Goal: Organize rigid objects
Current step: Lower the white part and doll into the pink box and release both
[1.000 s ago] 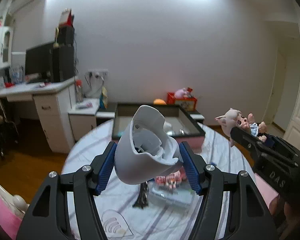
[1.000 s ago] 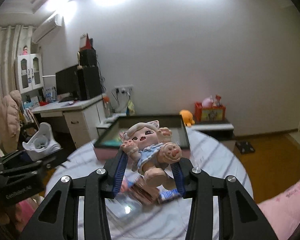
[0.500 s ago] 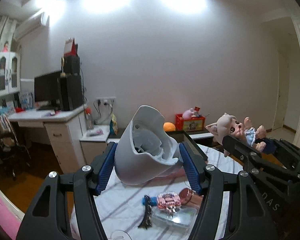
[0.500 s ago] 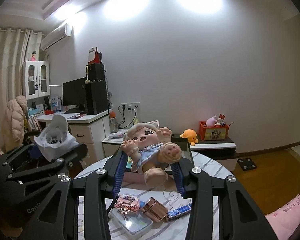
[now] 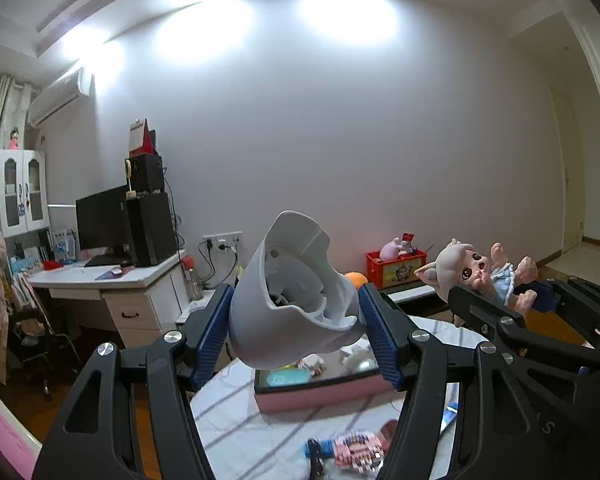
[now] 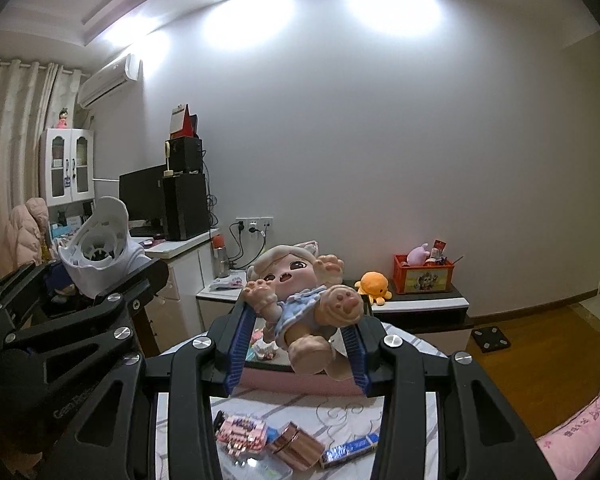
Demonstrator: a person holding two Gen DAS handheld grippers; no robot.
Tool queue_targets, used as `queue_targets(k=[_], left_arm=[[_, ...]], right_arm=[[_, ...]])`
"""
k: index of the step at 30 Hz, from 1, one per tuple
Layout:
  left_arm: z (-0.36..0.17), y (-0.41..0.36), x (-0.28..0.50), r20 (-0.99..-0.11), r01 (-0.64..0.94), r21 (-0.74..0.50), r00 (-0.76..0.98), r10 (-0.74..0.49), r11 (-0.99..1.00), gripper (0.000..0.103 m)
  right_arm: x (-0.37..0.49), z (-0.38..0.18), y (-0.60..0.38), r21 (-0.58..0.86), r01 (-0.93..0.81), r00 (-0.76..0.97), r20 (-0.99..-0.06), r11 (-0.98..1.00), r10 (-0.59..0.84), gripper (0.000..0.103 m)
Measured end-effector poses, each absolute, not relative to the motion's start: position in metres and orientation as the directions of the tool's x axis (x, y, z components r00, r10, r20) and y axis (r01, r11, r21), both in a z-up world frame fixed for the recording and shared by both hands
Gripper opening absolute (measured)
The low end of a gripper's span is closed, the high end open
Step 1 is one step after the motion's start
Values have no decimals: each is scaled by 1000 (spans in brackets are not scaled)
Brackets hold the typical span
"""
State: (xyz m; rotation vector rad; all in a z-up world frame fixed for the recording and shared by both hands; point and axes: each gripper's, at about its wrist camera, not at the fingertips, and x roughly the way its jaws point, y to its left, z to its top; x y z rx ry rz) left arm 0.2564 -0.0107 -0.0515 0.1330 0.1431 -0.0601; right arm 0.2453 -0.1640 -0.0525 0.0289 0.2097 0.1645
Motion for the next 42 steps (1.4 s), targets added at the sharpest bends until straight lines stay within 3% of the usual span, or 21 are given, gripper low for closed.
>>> queue_targets(k=[10,19,29,36,40,42], left_arm=[[-55,-11,315,-159,69,142,986,-46,987,65],[-89,-5,427,-339,109,151,939,-52,983,65],[-154,-25,540,-613,207,114,784,-96,972,65],[-183,-46,571,-694,231,137,717,-73,963,65],[-192,-51,580,-717,219,141,695,-53,965,65],[-190,-47,579,-717,205,129,695,-52,970,74]], right_arm=[[295,-51,-160,24,-158,961,-226,987,159,44],[395,-79,-153,12,-178,907,-386,984,169,43],[491,-143,-162,9,-155,785,-606,988,129,44],[524,-171,-177,12,-125,702,-706,992,97,44],[526,-177,-178,2,-119,696,-713,993,85,44],[527,-178,-177,9,-116,700,-709,993,88,44]])
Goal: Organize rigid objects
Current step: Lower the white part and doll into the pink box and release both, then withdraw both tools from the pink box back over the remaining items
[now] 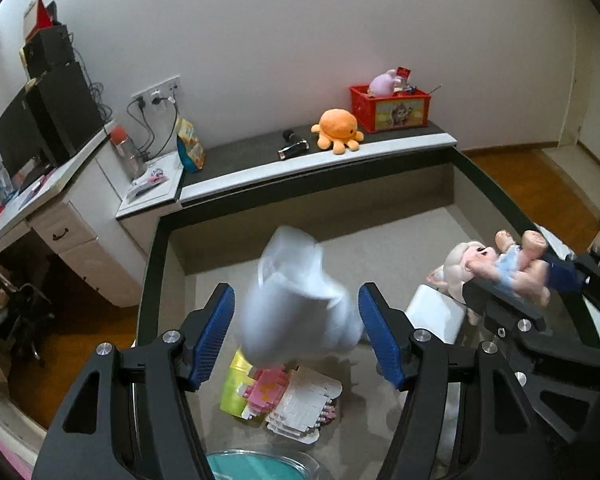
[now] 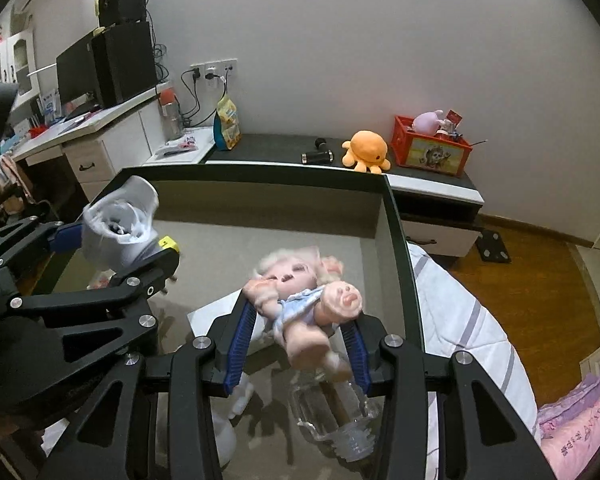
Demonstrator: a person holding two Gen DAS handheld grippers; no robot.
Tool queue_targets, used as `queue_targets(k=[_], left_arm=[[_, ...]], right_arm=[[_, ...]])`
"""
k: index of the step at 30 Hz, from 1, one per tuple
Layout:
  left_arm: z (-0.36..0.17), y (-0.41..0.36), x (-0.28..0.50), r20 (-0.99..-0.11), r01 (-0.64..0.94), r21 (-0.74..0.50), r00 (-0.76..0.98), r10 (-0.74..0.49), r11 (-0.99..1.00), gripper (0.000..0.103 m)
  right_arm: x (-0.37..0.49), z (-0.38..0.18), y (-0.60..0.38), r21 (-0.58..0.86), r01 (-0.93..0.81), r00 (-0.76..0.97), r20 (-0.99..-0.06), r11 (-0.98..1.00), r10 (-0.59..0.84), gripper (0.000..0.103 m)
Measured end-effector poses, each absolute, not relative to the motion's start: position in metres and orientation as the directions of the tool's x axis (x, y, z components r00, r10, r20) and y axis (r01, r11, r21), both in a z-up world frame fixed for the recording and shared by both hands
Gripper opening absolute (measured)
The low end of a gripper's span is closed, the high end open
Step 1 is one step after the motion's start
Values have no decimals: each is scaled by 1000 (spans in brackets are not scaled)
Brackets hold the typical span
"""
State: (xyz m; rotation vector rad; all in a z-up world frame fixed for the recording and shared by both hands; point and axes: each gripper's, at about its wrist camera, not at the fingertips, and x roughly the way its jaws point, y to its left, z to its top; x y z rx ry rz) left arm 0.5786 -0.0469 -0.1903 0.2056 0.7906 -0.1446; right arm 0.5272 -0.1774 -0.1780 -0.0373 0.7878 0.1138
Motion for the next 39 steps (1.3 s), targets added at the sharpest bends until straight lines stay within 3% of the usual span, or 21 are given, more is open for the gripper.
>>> queue_targets(k=[2,3,4,6,14,18,20,22,26,33,39], left_arm=[[-189,-40,580,-720,182,93,692,-60,979,85],[-185,-35,578,-714,173,75,697,-68,982,86],[-180,-29,574,-705,165,63,706,-73,984,87],[-168,-23,561,-674,152,54,735,-77,987,92],[-106,-5,464,-465,110,128,885,-38,986,102],[-77,14,404,-358,85,71,932,-54,994,103],[-66,20,370,-315,73,58,948,-51,996,103],[-58,24,342,-262,55,64,964,-36,996,103],[-51,24,279,-196,21,93,981,-2,995,103],[-54,23,210,-143,-24,116,989,41,993,103],[-61,19,178,-134,-1,95,991,14,995,103]], right_arm=[[526,-175,-181,39,-115,703,-703,993,109,44],[524,-172,-184,40,-114,711,-695,993,110,50],[523,-168,-185,41,-112,719,-686,993,110,64],[516,-159,-188,34,-102,741,-664,994,99,81],[445,-99,-179,61,-134,848,-509,989,146,83],[390,-71,-168,4,-155,899,-415,988,142,85],[363,-61,-165,-23,-150,921,-366,988,131,90],[332,-51,-164,-18,-145,943,-305,989,133,103],[282,-40,-157,-47,-160,961,-234,986,145,103],[209,-42,-154,-81,-140,980,-157,987,126,103],[174,-51,-162,-33,-146,977,-160,989,139,103]])
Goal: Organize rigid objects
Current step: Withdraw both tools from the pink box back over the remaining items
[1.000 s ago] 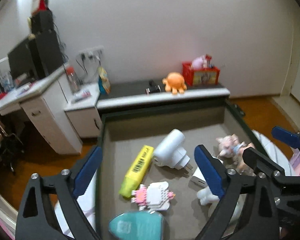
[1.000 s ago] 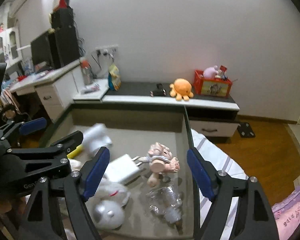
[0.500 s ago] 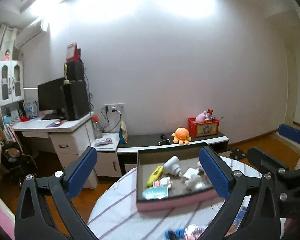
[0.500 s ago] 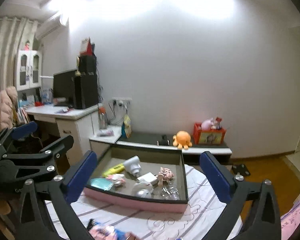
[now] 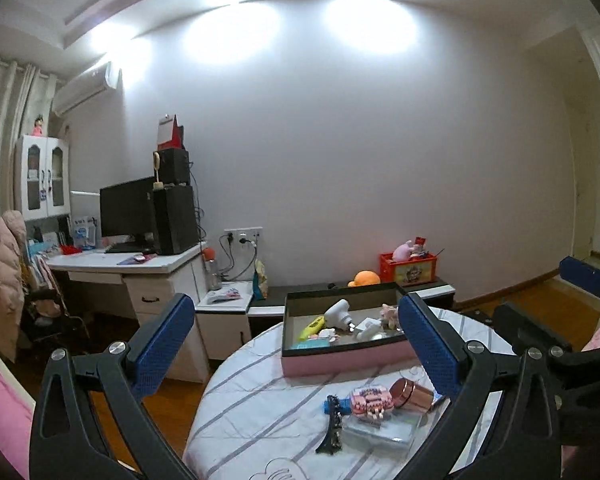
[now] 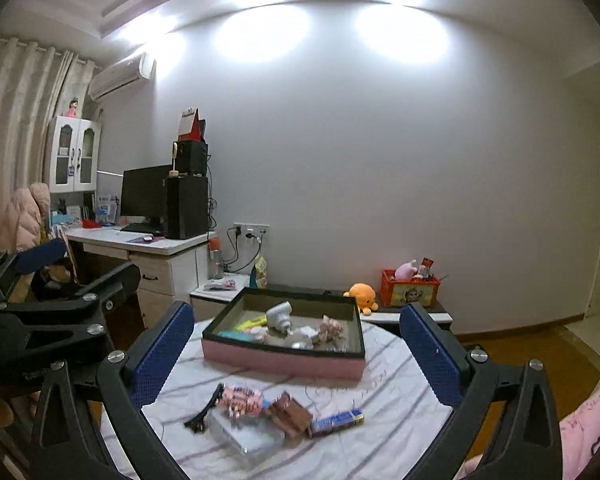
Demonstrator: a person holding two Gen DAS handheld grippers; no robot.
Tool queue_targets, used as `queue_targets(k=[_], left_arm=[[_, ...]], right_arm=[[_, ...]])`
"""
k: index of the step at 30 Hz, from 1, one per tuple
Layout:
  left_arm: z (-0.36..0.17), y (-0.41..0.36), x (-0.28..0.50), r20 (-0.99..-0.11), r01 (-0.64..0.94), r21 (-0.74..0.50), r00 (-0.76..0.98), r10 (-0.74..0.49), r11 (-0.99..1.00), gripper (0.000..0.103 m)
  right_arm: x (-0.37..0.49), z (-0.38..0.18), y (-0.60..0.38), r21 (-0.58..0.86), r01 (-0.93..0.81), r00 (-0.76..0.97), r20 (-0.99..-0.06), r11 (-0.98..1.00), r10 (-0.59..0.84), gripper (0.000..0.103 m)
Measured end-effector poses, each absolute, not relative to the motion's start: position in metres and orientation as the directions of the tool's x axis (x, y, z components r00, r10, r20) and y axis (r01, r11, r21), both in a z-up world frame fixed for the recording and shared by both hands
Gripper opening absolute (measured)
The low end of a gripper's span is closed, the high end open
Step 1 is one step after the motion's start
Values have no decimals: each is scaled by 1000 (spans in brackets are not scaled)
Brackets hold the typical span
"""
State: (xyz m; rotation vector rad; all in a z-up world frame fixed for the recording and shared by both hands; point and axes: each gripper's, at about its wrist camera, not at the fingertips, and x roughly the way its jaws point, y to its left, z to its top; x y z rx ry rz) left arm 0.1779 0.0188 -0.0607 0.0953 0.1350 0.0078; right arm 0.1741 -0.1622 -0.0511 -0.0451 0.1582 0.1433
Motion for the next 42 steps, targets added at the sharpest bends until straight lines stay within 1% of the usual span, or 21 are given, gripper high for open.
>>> queue_targets(k=[3,5,7,11,14,17,23,28,33,38,42], left_arm=[[-65,16,171,-129,-4,116,991,19,993,103],[-65,15,167,-124,9,105,992,4,994,103],[-67,14,163,-124,6,101,992,7,995,103],[-73,13,159,-121,4,92,993,7,996,103],[-81,13,159,-140,0,76,990,10,997,103],[-96,13,165,-177,-6,69,984,18,998,103],[-127,11,185,-287,15,63,958,4,998,103],[-155,3,205,-387,34,69,922,-4,997,103],[-189,-13,228,-507,75,35,861,-47,997,103],[-206,-31,245,-560,95,35,826,-60,995,103],[-217,-49,261,-600,105,23,797,-70,994,103]], right_arm=[[161,-56,-164,-35,-127,980,-157,991,120,103],[153,-58,-165,-34,-119,981,-156,992,112,103],[146,-59,-166,-42,-102,987,-130,994,96,103],[144,-61,-170,-35,-111,983,-148,993,105,103],[142,-67,-173,-27,-113,981,-164,993,107,103],[143,-78,-172,-36,-107,977,-188,994,98,103],[157,-105,-175,-30,-113,956,-276,993,101,103],[173,-130,-178,-27,-117,930,-354,993,101,103],[189,-158,-192,-32,-94,900,-430,995,71,103],[205,-179,-221,-8,-36,867,-497,999,28,103],[215,-188,-236,6,-11,851,-525,1000,13,103]])
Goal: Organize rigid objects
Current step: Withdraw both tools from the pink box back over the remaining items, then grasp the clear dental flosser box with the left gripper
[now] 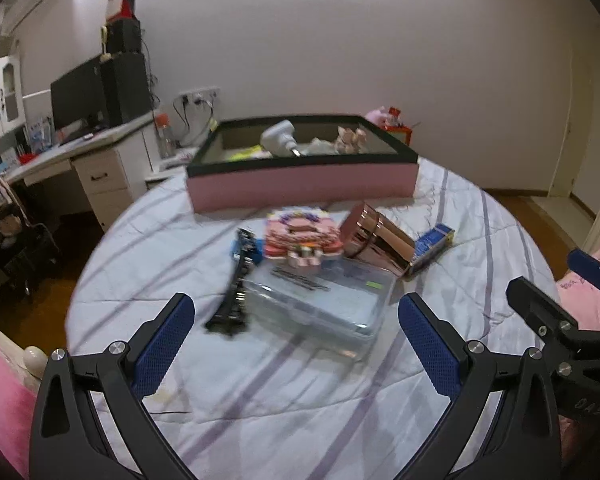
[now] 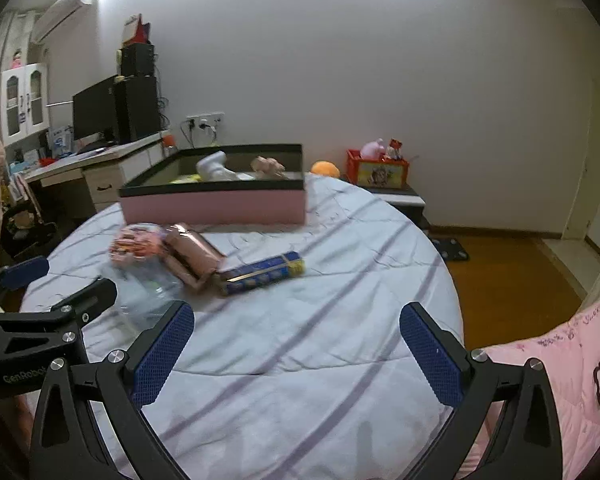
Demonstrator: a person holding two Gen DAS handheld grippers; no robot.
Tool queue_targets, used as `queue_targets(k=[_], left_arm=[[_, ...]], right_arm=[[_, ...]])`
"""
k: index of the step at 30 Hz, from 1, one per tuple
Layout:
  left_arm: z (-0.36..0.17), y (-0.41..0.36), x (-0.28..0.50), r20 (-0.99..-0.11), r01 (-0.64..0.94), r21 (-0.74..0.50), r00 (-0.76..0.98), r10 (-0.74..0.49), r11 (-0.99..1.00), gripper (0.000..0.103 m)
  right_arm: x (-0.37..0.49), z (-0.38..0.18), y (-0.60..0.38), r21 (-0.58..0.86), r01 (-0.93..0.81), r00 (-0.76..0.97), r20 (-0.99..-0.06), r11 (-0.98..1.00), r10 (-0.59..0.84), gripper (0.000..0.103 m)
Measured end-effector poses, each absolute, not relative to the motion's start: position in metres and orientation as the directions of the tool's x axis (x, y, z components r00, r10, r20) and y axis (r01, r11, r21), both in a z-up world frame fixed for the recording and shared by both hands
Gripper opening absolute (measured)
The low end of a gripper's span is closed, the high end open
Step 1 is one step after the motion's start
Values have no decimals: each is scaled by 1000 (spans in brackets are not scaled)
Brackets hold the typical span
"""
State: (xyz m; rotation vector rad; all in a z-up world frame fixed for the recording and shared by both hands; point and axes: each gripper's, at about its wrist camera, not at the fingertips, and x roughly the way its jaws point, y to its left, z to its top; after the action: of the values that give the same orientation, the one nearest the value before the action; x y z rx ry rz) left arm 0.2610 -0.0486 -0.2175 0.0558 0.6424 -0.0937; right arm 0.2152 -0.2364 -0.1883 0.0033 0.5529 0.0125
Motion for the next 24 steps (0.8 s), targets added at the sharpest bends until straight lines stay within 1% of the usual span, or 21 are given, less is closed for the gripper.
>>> queue_targets(k=[8,11,13,16,20,24], left_arm=[[-234,-78,291,-673,119,38,737,-63,992,103],[-232,-80,299,-673,75,65,740,-12,995,103],[-235,-80,308,-704,44,77,710,23,996,103],[-242,-76,318,-748,31,76,663,36,997,103],[-242,-73,317,-749,55,86,662,28,995,103],[-244,-49,303,-753,53,75,658,22,996,103]], right_arm=[[234,-199,-258,24,10,830,-558,1000,5,103],[242,-203,-260,29,5,820,-572,1000,13,103],[246,-204,-260,33,-6,815,-580,999,25,103],[253,-204,-258,37,-23,809,-587,999,41,103],[261,-205,-251,44,-54,795,-602,998,70,103],[263,-204,-242,36,-85,788,-610,996,89,103]])
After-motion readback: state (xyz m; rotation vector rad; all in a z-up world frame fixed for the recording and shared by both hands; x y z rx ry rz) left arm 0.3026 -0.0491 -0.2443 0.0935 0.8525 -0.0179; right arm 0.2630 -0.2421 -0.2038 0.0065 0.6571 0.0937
